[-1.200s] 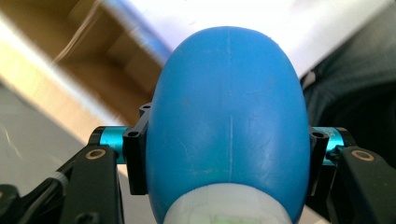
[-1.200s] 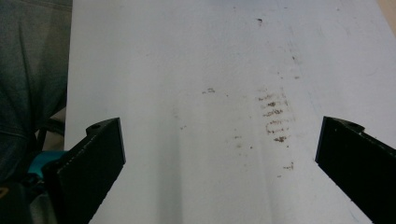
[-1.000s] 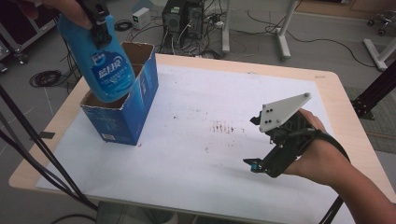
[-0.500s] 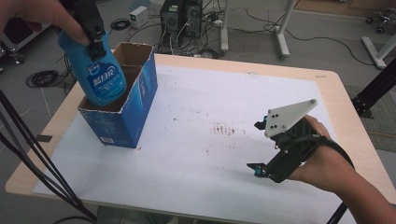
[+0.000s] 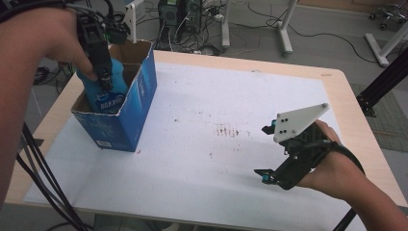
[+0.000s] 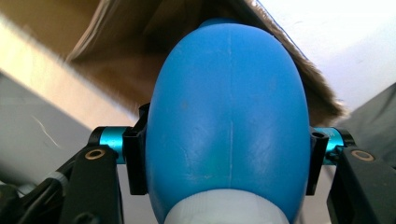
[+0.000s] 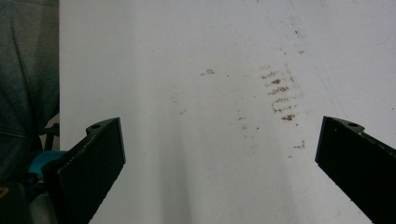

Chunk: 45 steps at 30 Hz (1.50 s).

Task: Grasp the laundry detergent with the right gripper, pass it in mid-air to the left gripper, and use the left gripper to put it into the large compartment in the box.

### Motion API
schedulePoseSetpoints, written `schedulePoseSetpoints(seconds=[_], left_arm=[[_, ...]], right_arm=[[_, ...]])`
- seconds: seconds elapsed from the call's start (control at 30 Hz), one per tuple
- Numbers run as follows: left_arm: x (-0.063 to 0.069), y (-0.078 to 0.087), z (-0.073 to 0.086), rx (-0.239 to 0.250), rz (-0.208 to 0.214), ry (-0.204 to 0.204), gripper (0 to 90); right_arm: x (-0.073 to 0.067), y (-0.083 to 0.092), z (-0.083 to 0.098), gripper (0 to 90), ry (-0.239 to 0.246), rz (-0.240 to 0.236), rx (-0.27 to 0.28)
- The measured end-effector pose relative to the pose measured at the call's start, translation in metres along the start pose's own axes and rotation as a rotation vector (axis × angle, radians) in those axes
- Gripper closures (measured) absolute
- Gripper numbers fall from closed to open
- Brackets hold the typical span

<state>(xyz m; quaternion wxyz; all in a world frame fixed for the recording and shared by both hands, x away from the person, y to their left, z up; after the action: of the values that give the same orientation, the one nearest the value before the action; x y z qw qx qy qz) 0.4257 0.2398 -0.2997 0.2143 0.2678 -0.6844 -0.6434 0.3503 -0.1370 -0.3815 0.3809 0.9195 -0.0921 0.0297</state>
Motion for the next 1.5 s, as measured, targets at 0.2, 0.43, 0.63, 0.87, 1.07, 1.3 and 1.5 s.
schedulePoseSetpoints(seconds=[0.2, 0.43, 0.63, 0.87, 1.07, 1.3, 1.5], left_arm=[[0.001, -0.023, -0.001, 0.012, 0.004, -0.072, 38.2], [-0.002, -0.047, 0.001, 0.017, 0.026, -0.130, 38.2], [-0.003, -0.055, 0.002, 0.035, 0.039, -0.131, 38.1], [-0.005, -0.056, 0.002, 0.018, 0.054, -0.121, 37.7], [-0.005, -0.048, 0.003, 0.033, 0.052, -0.120, 30.8], [-0.004, -0.033, 0.005, 0.036, 0.041, -0.124, 24.1], [-0.001, -0.013, 0.007, 0.037, 0.023, -0.135, 21.3]], right_arm=[[0.000, 0.000, 0.000, 0.6, -0.007, 0.000, -0.006], [-0.001, -0.001, 0.001, 0.6, -0.011, -0.001, -0.017], [0.000, -0.003, 0.002, 0.6, -0.013, -0.007, -0.018], [0.002, -0.004, 0.003, 0.6, -0.024, -0.013, -0.024], [0.003, -0.005, 0.004, 0.6, -0.026, -0.019, -0.027], [0.006, -0.001, 0.004, 0.6, -0.031, -0.020, -0.028], [0.012, 0.006, 0.004, 0.6, -0.044, -0.027, -0.024]])
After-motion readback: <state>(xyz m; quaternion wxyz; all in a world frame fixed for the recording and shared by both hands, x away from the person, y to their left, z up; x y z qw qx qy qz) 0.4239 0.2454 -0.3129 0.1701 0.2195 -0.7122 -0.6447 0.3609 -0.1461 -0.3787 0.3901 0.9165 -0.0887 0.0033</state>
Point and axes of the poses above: each handheld gripper's, and its own axes: y roughly backward along the jaws, z roughly out of its underside, x roughly to its right, the point moved 6 cm from there along -y, roughly forward along the jaws, and after that the axes turned 9 degrees about x, right-handed, at the moved point
